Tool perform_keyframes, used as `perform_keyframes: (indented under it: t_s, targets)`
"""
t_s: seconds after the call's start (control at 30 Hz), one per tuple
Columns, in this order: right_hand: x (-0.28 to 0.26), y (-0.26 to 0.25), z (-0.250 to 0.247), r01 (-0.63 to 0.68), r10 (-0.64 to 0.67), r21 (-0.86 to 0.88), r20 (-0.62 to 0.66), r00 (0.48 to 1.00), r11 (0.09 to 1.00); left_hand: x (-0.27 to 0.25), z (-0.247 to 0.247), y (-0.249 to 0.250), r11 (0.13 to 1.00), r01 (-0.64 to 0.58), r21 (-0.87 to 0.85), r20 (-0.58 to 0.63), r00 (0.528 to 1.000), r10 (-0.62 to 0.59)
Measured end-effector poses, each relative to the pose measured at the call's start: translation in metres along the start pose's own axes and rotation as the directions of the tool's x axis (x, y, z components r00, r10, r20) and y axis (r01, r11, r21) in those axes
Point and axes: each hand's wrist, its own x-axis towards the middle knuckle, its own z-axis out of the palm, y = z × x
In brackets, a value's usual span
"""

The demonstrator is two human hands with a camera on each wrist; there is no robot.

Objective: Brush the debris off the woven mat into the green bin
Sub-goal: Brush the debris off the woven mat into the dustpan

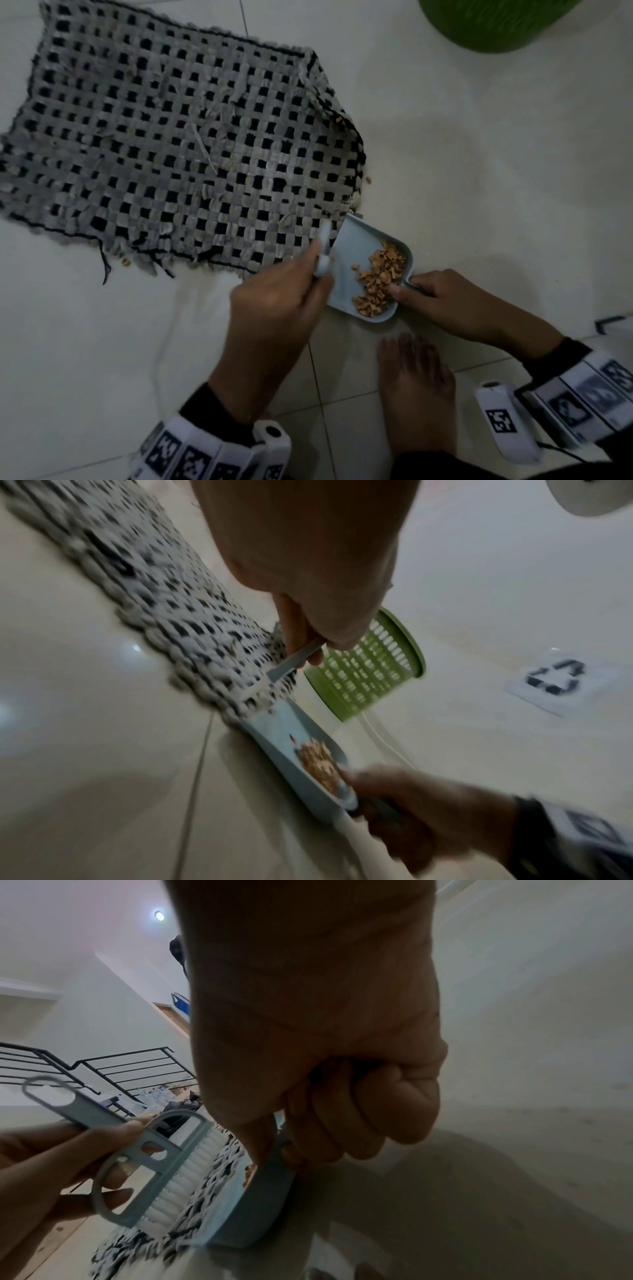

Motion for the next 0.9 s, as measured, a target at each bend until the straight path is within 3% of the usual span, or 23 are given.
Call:
perform_keyframes:
  t_s: [0.13, 0.4, 0.53, 0.63, 0.7, 0.8, 0.9]
  targets:
    - [0.001, 0.000, 0.002, 0.011, -0.011, 0.009, -0.016, 1.000, 1.000, 0.013, -0.011, -0.024, 0.988, 0.065, 0.142, -0.085, 0.995, -0.053]
    - [0.002, 0.001, 0.002, 0.033, -0.033, -0.023, -0.017, 0.999, 0.999, -0.006, 0.030, 0.021, 0.989, -0.127, -0.075, 0.118, 0.984, 0.135]
    - [-0.001, 0.008, -0.003, 0.050, -0.050, 0.012, -0.022, 0.999, 0.999, -0.003, 0.013, 0.011, 0.990, -0.101, -0.097, -0.014, 0.995, 0.100]
    - [-0.004, 0.020, -0.008, 0.060, -0.058, 0.027, -0.054, 0.997, 0.998, 0.005, -0.002, 0.000, 0.994, 0.016, -0.104, -0.169, 0.985, -0.034]
    - [-0.009, 0.022, -0.011, 0.045, -0.040, 0.056, -0.079, 0.996, 0.997, 0.008, -0.003, -0.005, 0.980, 0.090, -0.177, -0.208, 0.970, -0.127]
    - [-0.012, 0.023, -0.010, 0.039, -0.033, 0.069, -0.081, 0.996, 0.997, 0.008, 0.007, -0.004, 0.979, 0.099, -0.179, -0.180, 0.975, -0.131]
    - [-0.012, 0.023, -0.006, 0.052, -0.047, 0.057, -0.084, 0.995, 0.997, 0.007, 0.023, 0.011, 0.989, -0.014, -0.150, -0.028, 1.000, 0.010]
